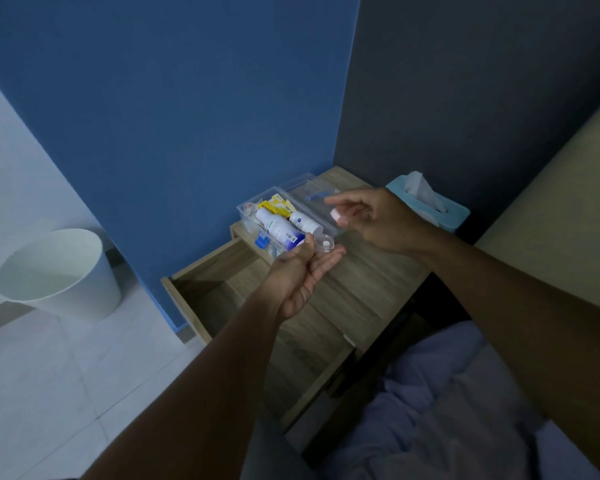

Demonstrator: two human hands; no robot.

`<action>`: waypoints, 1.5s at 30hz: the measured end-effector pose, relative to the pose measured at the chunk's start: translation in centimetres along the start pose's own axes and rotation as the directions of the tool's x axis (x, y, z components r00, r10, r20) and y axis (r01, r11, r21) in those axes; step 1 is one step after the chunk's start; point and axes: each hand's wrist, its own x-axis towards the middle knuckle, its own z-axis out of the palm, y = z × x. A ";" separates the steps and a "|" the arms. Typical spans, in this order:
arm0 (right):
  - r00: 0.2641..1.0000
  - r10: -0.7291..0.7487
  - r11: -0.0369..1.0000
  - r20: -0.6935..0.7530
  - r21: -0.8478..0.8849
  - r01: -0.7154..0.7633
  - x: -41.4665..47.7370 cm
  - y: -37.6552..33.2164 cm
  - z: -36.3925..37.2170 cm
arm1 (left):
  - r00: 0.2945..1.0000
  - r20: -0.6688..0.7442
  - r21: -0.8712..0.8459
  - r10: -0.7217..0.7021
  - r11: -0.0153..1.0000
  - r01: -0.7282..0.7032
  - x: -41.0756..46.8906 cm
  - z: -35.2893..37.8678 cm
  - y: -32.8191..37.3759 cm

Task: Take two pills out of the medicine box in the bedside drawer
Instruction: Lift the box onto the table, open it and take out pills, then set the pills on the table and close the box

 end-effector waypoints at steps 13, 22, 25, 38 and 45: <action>0.842 0.438 0.869 -0.316 0.391 -0.305 -4.3 9.3 3.7 | 0.990 0.137 0.230 -0.043 0.973 0.010 1.6 -1.4 -2.6; 0.659 0.573 0.818 -0.487 0.299 -0.491 -6.7 15.9 9.1 | 0.986 0.054 0.724 0.156 0.674 -0.146 5.1 -4.6 -4.8; 0.683 0.562 0.826 -0.467 0.272 -0.494 -7.7 17.6 10.7 | 0.979 0.070 0.837 0.193 0.522 -0.163 6.5 -5.4 -5.7; 0.683 0.466 0.880 -0.563 0.212 -0.425 -9.2 19.6 14.0 | 0.941 0.295 0.921 0.164 -0.311 -0.235 11.6 -8.6 -9.0; 0.669 0.540 0.841 -0.511 0.295 -0.454 -9.1 20.4 13.9 | 0.930 0.319 0.878 0.184 -0.428 -0.216 11.7 -8.8 -9.9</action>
